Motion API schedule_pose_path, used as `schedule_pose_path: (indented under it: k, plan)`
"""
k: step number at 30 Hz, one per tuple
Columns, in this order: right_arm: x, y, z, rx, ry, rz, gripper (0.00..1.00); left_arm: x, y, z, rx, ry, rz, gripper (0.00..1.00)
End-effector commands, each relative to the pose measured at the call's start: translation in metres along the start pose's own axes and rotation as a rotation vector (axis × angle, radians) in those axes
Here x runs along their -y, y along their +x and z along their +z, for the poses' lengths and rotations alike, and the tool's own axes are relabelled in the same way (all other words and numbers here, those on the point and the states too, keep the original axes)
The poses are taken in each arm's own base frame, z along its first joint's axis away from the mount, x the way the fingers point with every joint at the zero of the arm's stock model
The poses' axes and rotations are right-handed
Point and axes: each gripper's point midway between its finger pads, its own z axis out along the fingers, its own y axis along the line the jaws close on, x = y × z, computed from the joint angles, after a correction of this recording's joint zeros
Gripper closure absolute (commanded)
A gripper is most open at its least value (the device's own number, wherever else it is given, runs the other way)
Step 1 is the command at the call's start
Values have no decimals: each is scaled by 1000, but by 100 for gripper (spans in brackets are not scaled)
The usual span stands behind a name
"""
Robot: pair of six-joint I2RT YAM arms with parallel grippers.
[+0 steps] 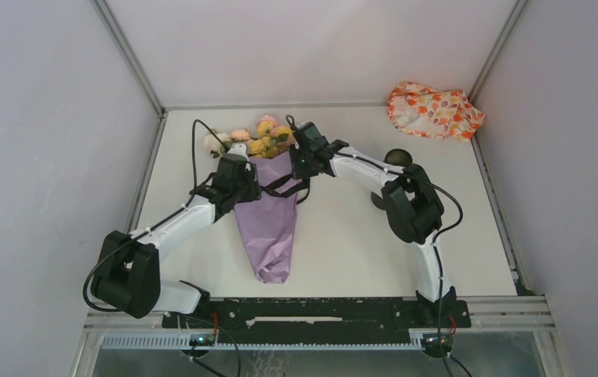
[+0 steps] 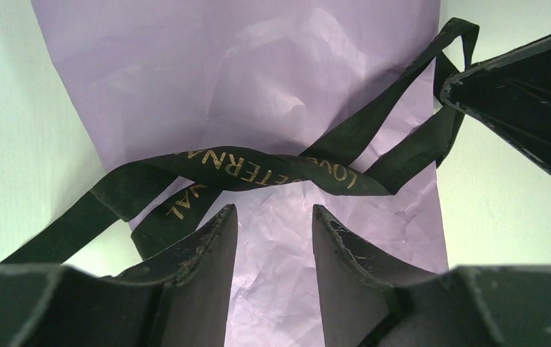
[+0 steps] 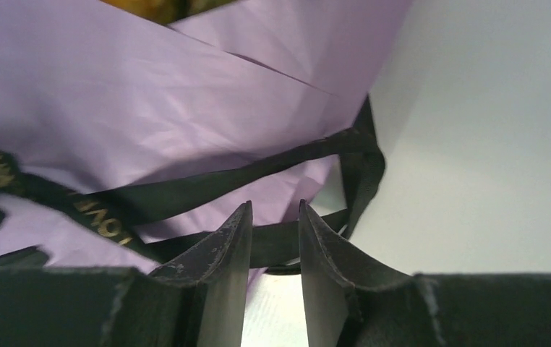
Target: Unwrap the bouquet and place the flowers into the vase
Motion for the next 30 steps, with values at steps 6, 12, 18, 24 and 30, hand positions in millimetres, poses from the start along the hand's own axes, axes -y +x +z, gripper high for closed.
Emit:
schedule_pose_path:
  k: [6,12,18,24,30]
  plan:
    - [32,-3,8,-14,111,38,61,4,-2,-1,11,25,-29,52]
    - [43,2,17,-28,130,57,61,5,-1,-1,8,29,-29,52]
    - [46,4,33,-57,120,63,62,4,-1,-3,10,29,-31,52]
    - [52,0,44,-61,146,68,66,5,0,-5,11,37,-37,52]
    - [63,-3,46,-57,170,111,100,5,4,-6,4,39,-41,52]
